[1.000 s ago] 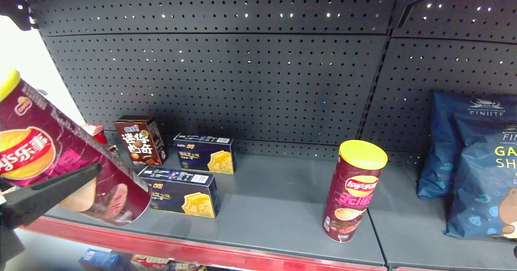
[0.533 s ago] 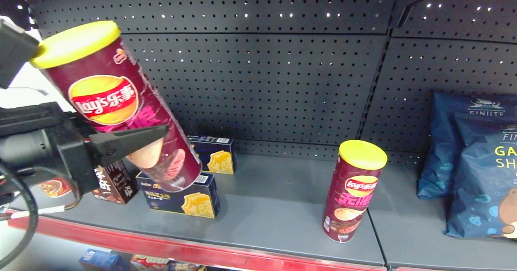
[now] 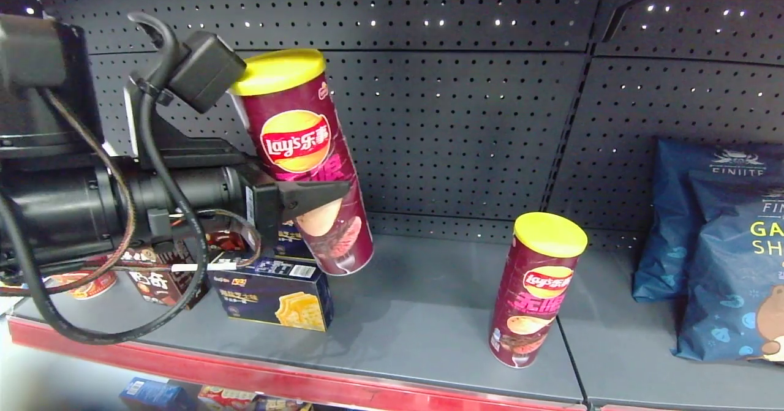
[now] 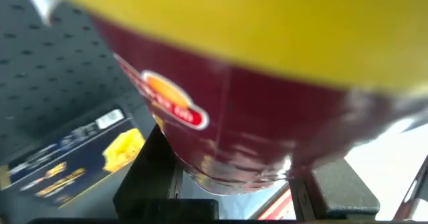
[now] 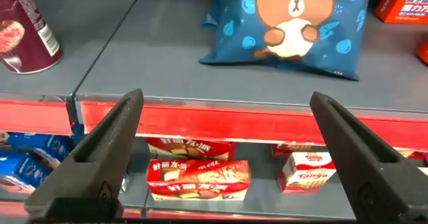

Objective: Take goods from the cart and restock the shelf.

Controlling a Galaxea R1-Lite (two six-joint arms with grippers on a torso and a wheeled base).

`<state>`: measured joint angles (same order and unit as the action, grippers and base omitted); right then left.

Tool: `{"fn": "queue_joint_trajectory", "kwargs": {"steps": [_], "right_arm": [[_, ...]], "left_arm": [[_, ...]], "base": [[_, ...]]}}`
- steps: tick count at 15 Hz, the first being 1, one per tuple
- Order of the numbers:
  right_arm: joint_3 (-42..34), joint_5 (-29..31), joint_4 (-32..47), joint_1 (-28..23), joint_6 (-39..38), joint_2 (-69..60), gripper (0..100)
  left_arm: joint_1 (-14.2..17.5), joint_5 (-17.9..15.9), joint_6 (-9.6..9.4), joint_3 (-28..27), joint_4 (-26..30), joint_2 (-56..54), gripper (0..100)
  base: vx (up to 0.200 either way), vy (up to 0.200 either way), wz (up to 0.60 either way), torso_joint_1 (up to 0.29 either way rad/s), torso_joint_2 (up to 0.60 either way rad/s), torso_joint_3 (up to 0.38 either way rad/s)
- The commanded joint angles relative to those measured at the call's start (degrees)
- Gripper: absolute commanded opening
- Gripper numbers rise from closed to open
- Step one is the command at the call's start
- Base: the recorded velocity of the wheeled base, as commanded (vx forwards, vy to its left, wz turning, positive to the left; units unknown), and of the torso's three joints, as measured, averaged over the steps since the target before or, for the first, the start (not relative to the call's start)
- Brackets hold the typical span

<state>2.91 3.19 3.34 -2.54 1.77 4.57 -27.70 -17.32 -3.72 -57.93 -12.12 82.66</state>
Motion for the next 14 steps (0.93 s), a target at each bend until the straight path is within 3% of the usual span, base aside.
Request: {"fn": "queue_joint_trajectory", "kwargs": {"steps": [1, 3, 9, 14], "right_arm": [[-0.01, -0.03, 0.0, 0.07, -0.01, 0.09, 100], [-0.01, -0.03, 0.0, 0.07, -0.01, 0.09, 100], [-0.01, -0.91, 0.0, 2.54, -0.19, -4.48, 100], [-0.01, -0.82, 0.0, 2.54, -0.71, -4.48, 100]], "left_arm": [[-0.87, 0.01, 0.03, -0.43, -0.01, 2.68, 0], [-1.13, 0.01, -0.06, -0.43, -0.01, 3.03, 0], [-1.48, 0.1, -0.06, -0.87, -0.1, 4.17, 0], [-1.57, -0.17, -0.15, -0.78, -4.14, 7.16, 0]], "base": [[0.0, 0.0, -0.6, -0.002, 0.0, 0.002], [0.0, 0.0, -0.6, -0.007, 0.0, 0.005], [0.0, 0.0, 0.0, 0.0, 0.0, 0.0], [0.0, 0.0, 0.0, 0.0, 0.0, 0.0]]}}
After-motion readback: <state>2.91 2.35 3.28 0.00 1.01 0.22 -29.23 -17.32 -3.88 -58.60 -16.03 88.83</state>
